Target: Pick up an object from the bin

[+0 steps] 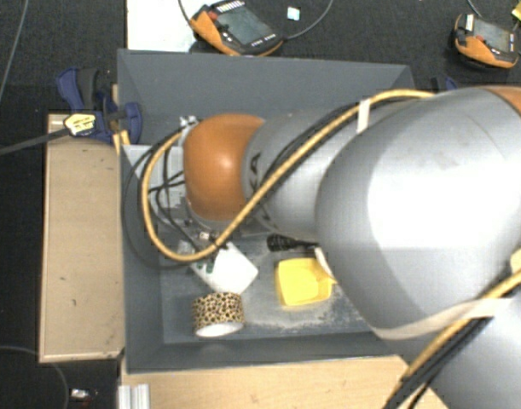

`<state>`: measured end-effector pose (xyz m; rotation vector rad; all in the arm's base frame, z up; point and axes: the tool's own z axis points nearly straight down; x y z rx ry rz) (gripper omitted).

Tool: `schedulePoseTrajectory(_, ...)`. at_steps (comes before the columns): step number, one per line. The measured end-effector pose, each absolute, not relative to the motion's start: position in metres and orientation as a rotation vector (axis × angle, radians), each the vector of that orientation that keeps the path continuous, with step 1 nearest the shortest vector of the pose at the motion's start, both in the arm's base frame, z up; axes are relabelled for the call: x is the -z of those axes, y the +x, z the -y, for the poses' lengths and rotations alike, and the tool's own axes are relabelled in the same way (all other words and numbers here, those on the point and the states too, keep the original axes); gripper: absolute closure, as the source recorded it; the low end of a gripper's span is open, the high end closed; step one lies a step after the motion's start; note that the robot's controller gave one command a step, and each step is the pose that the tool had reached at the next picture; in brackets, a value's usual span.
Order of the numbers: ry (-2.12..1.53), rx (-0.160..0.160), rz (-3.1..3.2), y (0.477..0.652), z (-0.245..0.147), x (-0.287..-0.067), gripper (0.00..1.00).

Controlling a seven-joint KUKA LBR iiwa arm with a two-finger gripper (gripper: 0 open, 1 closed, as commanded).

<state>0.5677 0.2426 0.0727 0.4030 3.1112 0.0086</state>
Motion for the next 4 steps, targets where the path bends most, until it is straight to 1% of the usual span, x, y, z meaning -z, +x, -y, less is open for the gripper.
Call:
schedulePoseTrajectory(1,0.405,-0.003,-3.118,0.566,-0.242,-0.095,1.0)
schedulePoseTrajectory(2,0.405,-0.008,-3.113,0.567,-0.242,-0.126,1.0)
schedulePoseTrajectory(3,0.406,-0.011,-3.109,0.568,-0.242,-0.135,1.0)
schedulePoseTrajectory(4,0.407,-0.009,-3.112,0.568,-0.241,-0.149,1.0)
